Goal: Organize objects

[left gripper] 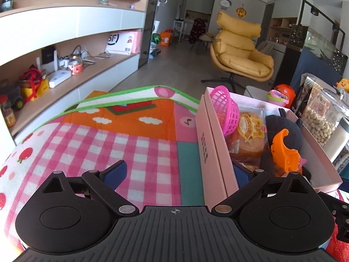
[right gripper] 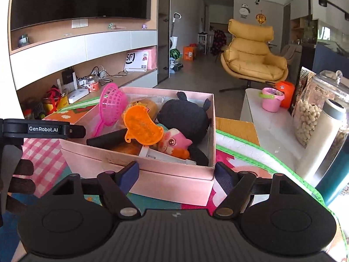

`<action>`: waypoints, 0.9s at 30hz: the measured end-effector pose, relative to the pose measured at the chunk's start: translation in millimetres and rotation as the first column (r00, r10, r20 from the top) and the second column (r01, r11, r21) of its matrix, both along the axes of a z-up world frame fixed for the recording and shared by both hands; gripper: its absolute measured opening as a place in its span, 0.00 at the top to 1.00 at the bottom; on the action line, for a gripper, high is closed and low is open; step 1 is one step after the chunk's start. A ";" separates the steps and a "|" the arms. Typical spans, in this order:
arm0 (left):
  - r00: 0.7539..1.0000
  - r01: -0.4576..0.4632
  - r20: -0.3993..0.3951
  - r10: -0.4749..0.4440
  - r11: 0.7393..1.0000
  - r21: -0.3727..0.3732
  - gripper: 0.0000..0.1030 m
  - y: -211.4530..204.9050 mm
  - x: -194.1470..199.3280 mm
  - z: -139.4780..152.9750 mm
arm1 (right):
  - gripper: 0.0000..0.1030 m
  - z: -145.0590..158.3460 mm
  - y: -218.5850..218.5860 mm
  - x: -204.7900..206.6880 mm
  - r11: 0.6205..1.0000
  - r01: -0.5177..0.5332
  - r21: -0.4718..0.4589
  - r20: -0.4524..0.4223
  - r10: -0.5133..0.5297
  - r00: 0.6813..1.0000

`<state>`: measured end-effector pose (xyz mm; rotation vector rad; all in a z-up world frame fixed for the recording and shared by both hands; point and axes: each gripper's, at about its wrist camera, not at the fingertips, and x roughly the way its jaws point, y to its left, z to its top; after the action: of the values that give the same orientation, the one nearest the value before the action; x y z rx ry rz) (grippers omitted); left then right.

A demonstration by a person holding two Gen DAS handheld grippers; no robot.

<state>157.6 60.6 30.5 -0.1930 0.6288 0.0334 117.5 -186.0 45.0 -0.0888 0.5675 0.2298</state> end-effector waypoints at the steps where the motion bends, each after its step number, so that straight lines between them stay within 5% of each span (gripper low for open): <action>1: 1.000 0.002 0.001 -0.002 1.000 -0.003 0.04 0.5 -1.5 1.3 | 0.26 0.8 -2.1 -1.0 1.000 0.020 -0.007 0.001 -0.020 1.000; 4: 0.998 0.004 0.070 -0.005 1.000 0.019 0.04 -1.6 -23.5 14.5 | 0.25 7.2 -11.1 -12.5 0.997 0.079 0.005 -0.004 -0.079 0.997; 8: 0.981 0.047 0.184 -0.055 0.998 0.052 0.04 -9.4 -79.0 33.5 | 0.00 14.3 -16.4 -54.6 0.993 0.112 0.026 0.034 -0.113 0.993; 13: 0.987 0.140 0.062 -0.145 0.987 0.085 0.04 -37.9 -134.6 5.5 | 0.00 -7.7 -8.6 -91.5 0.992 0.125 0.036 -0.080 -0.122 0.989; 18: 0.990 0.136 -0.051 -0.128 0.973 0.186 0.04 -61.2 -150.1 -24.1 | 0.00 -36.5 10.8 -101.8 0.978 0.167 -0.128 -0.120 -0.182 0.976; 23: 0.995 0.103 -0.038 -0.098 0.978 0.180 0.03 -57.6 -152.4 -30.9 | 0.00 -42.2 -14.8 -105.6 0.982 0.186 0.021 -0.150 -0.181 0.972; 27: 0.996 0.092 -0.033 -0.088 0.980 0.176 0.03 -59.0 -156.8 -32.4 | 0.00 -43.7 -8.7 -112.5 0.985 0.173 -0.017 -0.108 -0.174 0.979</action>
<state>0.8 1.6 -1.9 0.0081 0.6556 0.0044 5.0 -194.7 1.3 -0.0339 0.6815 0.0624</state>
